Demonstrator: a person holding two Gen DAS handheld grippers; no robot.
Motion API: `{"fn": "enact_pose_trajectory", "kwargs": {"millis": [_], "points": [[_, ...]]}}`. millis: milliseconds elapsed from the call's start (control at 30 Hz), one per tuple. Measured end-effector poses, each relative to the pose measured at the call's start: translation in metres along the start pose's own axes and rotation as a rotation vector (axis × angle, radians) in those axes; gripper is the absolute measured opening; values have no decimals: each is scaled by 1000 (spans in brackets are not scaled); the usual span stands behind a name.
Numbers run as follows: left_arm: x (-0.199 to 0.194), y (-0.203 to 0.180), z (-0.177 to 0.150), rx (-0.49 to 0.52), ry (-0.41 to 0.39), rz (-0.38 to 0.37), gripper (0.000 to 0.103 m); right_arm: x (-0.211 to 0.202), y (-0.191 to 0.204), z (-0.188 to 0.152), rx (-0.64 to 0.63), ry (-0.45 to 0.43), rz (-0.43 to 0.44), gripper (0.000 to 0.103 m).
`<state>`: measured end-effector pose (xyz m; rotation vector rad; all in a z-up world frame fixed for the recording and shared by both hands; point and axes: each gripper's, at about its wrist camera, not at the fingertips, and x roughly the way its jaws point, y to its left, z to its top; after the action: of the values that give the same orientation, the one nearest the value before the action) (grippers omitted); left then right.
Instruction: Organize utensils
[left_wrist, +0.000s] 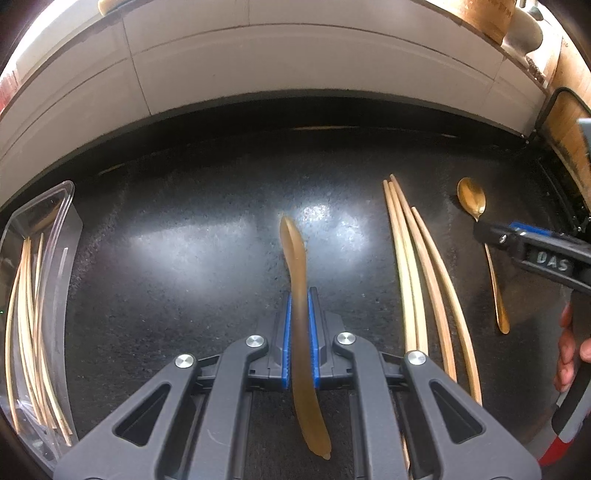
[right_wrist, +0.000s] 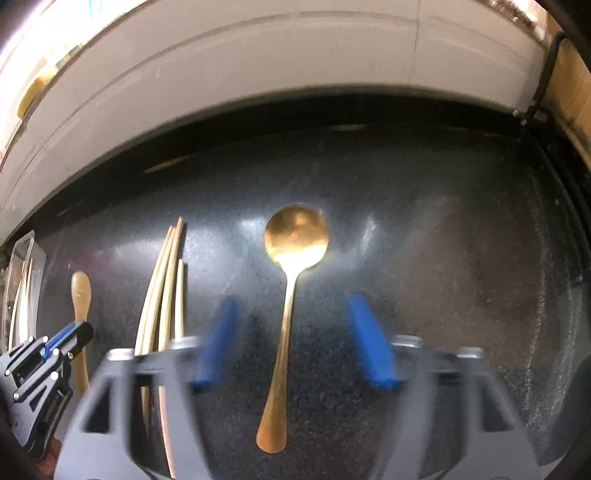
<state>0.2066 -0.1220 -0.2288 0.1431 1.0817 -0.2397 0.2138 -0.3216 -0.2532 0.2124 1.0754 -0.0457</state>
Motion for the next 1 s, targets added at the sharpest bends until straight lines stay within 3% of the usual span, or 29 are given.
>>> {"fn": "enact_pose_trajectory", "kwargs": {"millis": [100, 233, 300, 367, 400, 567, 1000], "points": [[4, -1, -1, 4, 1, 4, 8, 8, 3, 1, -11, 18, -29, 68], [6, -3, -2, 12, -6, 5, 8, 15, 8, -2, -40, 25, -74, 48], [6, -3, -2, 12, -5, 2, 8, 14, 11, -2, -53, 27, -68, 37], [6, -2, -2, 11, -4, 2, 8, 13, 18, -2, -73, 43, -48, 11], [6, -2, -2, 10, -2, 1, 8, 14, 19, -2, -75, 52, -47, 7], [6, -1, 0, 3, 3, 1, 8, 16, 20, 6, -37, 93, -34, 5], [-11, 0, 1, 5, -19, 1, 8, -11, 14, 6, -41, 42, -18, 5]]}}
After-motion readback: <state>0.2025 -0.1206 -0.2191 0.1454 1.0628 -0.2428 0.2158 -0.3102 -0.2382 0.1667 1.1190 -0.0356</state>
